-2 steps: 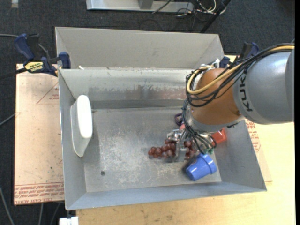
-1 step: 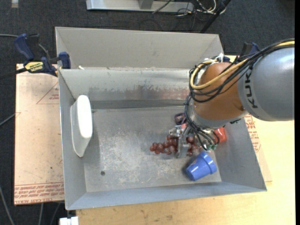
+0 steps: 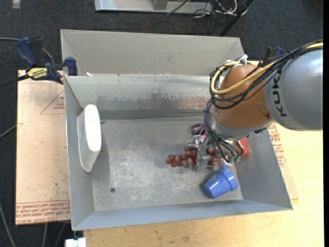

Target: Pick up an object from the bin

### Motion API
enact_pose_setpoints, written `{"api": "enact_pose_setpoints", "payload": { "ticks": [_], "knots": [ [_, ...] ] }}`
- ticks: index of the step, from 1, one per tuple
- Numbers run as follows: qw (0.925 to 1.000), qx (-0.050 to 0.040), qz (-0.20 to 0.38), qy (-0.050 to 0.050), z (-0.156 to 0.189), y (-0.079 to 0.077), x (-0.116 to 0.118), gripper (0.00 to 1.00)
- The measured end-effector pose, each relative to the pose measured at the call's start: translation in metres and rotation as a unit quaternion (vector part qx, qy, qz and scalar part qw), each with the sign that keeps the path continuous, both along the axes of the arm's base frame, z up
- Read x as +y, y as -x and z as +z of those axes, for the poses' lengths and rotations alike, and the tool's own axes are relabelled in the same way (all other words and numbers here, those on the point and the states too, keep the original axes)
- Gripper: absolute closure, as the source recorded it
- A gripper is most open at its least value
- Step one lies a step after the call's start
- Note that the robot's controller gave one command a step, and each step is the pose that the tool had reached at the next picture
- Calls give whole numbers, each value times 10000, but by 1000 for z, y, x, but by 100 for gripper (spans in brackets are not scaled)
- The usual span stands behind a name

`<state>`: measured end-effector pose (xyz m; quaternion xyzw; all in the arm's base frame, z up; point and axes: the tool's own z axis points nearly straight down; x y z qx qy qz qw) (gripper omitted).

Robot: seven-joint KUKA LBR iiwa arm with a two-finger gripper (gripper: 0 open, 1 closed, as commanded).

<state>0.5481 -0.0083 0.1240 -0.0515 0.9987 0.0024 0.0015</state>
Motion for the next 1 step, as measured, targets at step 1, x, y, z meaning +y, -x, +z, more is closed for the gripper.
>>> {"api": "enact_pose_setpoints", "payload": {
  "ticks": [1],
  "knots": [
    [10000,-1,-2,-1,16,0,0,100]
  ]
}}
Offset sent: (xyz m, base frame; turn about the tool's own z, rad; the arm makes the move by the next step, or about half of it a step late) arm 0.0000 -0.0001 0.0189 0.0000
